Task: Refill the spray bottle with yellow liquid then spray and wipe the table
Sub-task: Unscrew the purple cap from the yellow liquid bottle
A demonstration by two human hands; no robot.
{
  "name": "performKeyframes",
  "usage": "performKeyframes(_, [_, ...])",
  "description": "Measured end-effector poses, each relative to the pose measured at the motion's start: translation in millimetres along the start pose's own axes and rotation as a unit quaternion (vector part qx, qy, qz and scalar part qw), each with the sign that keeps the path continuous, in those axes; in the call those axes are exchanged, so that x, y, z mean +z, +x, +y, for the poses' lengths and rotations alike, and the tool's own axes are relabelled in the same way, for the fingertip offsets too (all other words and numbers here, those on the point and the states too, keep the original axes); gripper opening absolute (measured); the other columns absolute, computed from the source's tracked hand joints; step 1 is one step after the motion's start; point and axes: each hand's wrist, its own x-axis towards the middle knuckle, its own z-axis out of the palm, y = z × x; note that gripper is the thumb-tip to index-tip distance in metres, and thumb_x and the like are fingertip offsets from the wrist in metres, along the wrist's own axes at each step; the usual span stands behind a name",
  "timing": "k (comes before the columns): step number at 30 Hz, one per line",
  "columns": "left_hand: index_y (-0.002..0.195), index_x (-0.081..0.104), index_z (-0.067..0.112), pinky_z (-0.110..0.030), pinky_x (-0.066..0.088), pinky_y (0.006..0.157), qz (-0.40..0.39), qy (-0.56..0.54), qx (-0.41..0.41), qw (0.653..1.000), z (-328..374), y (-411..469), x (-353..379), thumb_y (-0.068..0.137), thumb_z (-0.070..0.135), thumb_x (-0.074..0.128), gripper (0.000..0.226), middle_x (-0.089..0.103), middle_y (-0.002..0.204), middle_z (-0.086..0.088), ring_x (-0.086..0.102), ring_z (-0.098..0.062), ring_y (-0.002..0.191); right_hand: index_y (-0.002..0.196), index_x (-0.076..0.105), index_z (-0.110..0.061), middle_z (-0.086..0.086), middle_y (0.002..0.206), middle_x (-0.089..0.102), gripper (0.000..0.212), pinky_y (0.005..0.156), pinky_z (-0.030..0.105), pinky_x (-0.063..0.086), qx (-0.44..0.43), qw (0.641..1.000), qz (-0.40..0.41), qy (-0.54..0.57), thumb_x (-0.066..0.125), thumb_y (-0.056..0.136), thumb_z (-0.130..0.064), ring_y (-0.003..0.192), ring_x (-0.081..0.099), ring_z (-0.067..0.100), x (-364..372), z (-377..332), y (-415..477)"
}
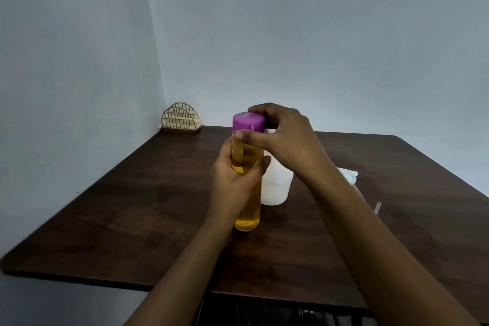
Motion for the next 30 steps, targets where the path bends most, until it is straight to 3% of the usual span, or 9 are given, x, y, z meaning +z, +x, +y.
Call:
performKeyframes(5, [0.117,0.059,0.019,-0.034,0.056,0.082,0.001,0.000,0.010,1.000,-6,6,0,0.074,0.023,0.074,0.046,0.071,0.096,0.003,0.067,-0.011,0.094,0.123,0.060,-0.024,-0.007,0.115,0.065,0.054,0.073,0.005,0.043,-0.007,0.999,-0.012,0.039,0.077,0.073,-0.034,0.098,0.059,0.003,-4,5,4])
performKeyframes(9, [0.107,0.061,0.024,-0.029,0.055,0.078,-0.030,-0.023,0.025,0.999,-8,11,-4,0.072,0.018,0.075,0.039,0.071,0.094,0.000,0.068,-0.014,0.093,0.125,0.060,-0.022,-0.004,0.119,0.065,0.056,0.084,0.015,0.049,-0.010,0.999,-0.006,0.051,0.078,0.072,-0.032,0.104,0.060,0.006,-4,7,4])
performKeyframes(13, [0.102,0.063,0.028,-0.035,0.056,0.078,-0.039,-0.040,0.012,0.998,-11,14,-7,0.066,0.025,0.078,0.039,0.072,0.093,0.000,0.068,-0.018,0.093,0.123,0.061,-0.022,-0.005,0.117,0.065,0.055,0.084,0.015,0.050,-0.013,0.998,0.006,0.068,0.078,0.072,-0.032,0.102,0.061,0.005,0,8,3])
performKeyframes(18, [0.094,0.064,0.023,-0.034,0.056,0.070,-0.107,-0.105,-0.034,0.988,-11,13,-14,0.056,0.031,0.075,0.040,0.074,0.082,-0.001,0.070,-0.020,0.078,0.114,0.065,-0.023,-0.002,0.110,0.069,0.045,0.087,0.033,0.055,0.012,0.969,-0.098,0.226,0.078,0.072,-0.017,0.100,0.066,0.011,-5,18,5])
performKeyframes(22, [0.091,0.069,0.038,-0.046,0.055,0.081,-0.094,-0.090,-0.023,0.991,-10,10,-14,0.053,0.042,0.083,0.041,0.074,0.089,-0.002,0.069,-0.028,0.090,0.128,0.055,-0.025,-0.005,0.118,0.066,0.063,0.094,0.025,0.050,0.004,0.969,-0.195,0.155,0.076,0.069,-0.030,0.108,0.061,0.004,-26,14,8])
performKeyframes(25, [0.100,0.064,0.028,-0.046,0.054,0.084,-0.104,-0.088,-0.035,0.990,-10,9,-14,0.052,0.042,0.082,0.053,0.074,0.097,-0.003,0.068,-0.027,0.095,0.135,0.045,-0.028,-0.003,0.126,0.061,0.076,0.095,0.029,0.048,0.008,0.977,-0.192,0.095,0.065,0.066,-0.050,0.112,0.058,0.008,-44,-7,9])
performKeyframes(28, [0.106,0.059,0.025,-0.046,0.054,0.087,-0.111,-0.072,-0.046,0.990,-9,8,-15,0.055,0.040,0.076,0.056,0.074,0.100,0.002,0.068,-0.024,0.098,0.114,0.062,-0.024,-0.006,0.105,0.065,0.062,0.078,0.030,0.050,-0.042,0.989,-0.091,-0.106,0.052,0.072,-0.069,0.095,0.060,0.010,-48,-39,11])
performKeyframes(30, [0.107,0.059,0.024,-0.047,0.054,0.088,-0.107,-0.070,-0.049,0.991,-8,7,-15,0.055,0.039,0.076,0.056,0.073,0.100,0.001,0.068,-0.024,0.099,0.092,0.066,-0.019,-0.003,0.088,0.063,0.064,0.068,0.028,0.044,-0.068,0.942,-0.079,-0.318,0.045,0.072,-0.077,0.084,0.057,0.014,-39,-57,19])
